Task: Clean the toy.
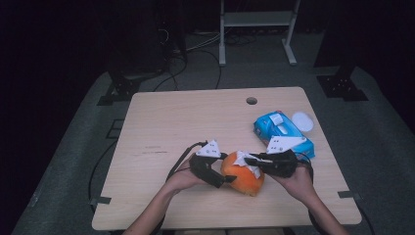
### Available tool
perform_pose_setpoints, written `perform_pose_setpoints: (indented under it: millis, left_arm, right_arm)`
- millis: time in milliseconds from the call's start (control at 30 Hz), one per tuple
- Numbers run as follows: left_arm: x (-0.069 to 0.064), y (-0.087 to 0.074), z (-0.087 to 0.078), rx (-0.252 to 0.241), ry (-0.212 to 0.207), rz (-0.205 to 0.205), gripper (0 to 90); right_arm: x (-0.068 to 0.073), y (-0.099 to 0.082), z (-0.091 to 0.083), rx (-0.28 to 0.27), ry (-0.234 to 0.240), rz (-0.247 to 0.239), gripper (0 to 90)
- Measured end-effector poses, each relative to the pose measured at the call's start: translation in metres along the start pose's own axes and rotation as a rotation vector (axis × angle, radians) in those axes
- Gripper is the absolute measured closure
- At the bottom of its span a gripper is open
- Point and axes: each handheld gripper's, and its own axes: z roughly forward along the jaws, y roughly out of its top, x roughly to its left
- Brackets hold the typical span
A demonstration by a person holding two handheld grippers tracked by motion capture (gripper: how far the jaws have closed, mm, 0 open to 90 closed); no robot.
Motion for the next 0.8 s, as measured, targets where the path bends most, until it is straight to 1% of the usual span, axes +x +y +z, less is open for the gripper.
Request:
perform_pose_setpoints:
  millis: [33, 100, 200, 267, 300, 367, 467, 567, 600, 667, 700, 800]
  left_arm:
    - [-0.001, 0.000, 0.000, 0.003, 0.005, 0.006, 21.6]
    - [-0.002, 0.002, -0.001, 0.008, 0.006, 0.010, 24.4]
    - [-0.007, 0.007, 0.000, 0.015, 0.015, 0.032, 26.1]
    - [-0.011, 0.009, 0.001, 0.019, 0.021, 0.050, 26.3]
    - [-0.012, 0.010, 0.001, 0.028, 0.023, 0.060, 26.3]
    - [-0.013, 0.008, 0.001, 0.038, 0.026, 0.063, 26.2]
    - [-0.010, 0.004, 0.000, 0.036, 0.023, 0.065, 26.3]
    - [-0.009, 0.001, 0.000, 0.044, 0.019, 0.078, 26.4]
    - [-0.008, 0.000, -0.001, 0.050, 0.018, 0.082, 26.4]
    - [-0.006, -0.004, -0.002, 0.057, 0.011, 0.083, 26.3]
    - [-0.006, -0.005, -0.002, 0.058, 0.008, 0.077, 26.2]
    - [-0.004, -0.007, -0.004, 0.062, -0.014, 0.069, 23.2]
  right_arm:
    - [0.001, 0.001, 0.000, 0.004, 0.005, 0.002, 81.4]
    - [0.005, 0.004, 0.000, 0.008, 0.006, -0.013, 81.4]
    - [0.014, 0.012, 0.006, 0.018, 0.033, -0.040, 81.4]
    - [0.022, 0.017, 0.013, 0.021, 0.055, -0.061, 81.4]
    - [0.026, 0.020, 0.017, 0.026, 0.059, -0.076, 81.4]
    - [0.029, 0.023, 0.023, 0.043, 0.057, -0.093, 81.4]
    - [0.022, 0.024, 0.023, 0.042, 0.063, -0.063, 81.4]
    - [0.012, 0.020, 0.015, 0.033, 0.030, -0.032, 81.4]
    - [0.009, 0.018, 0.013, 0.030, 0.026, -0.026, 81.4]
    - [0.002, 0.012, 0.007, 0.028, 0.014, 0.002, 81.4]
    - [-0.004, 0.007, 0.004, 0.027, 0.013, 0.024, 81.3]
    - [-0.009, -0.002, 0.002, 0.018, 0.028, 0.072, 81.3]
